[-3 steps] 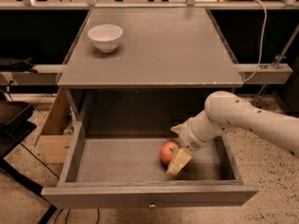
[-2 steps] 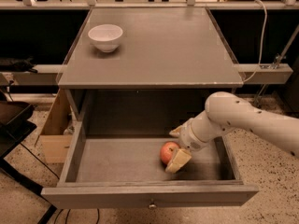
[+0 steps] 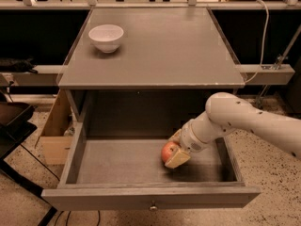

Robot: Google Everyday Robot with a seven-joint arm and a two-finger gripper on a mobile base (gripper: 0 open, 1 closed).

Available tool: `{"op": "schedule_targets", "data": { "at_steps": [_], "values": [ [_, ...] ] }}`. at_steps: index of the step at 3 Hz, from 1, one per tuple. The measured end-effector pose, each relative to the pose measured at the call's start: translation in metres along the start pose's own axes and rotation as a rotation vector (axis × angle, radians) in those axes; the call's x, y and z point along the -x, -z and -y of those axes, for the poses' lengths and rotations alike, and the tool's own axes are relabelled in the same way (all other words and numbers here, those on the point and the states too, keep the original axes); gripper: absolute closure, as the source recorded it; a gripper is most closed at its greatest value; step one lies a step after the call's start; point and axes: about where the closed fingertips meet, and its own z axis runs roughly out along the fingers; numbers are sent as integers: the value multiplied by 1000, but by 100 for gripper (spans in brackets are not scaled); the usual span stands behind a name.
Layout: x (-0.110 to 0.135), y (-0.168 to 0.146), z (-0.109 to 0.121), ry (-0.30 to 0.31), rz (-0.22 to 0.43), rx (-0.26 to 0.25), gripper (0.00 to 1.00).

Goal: Pick apple from top drawer and place on counter

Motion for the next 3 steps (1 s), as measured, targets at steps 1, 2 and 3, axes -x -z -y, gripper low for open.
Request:
{"op": "schedule_targets", "data": {
  "at_steps": [1, 2, 3],
  "values": [
    [0, 0, 0, 0, 0, 0, 85],
    [39, 58, 2, 73, -89, -48, 100],
    [100, 139, 3, 156, -186, -109, 100]
  ]
}}
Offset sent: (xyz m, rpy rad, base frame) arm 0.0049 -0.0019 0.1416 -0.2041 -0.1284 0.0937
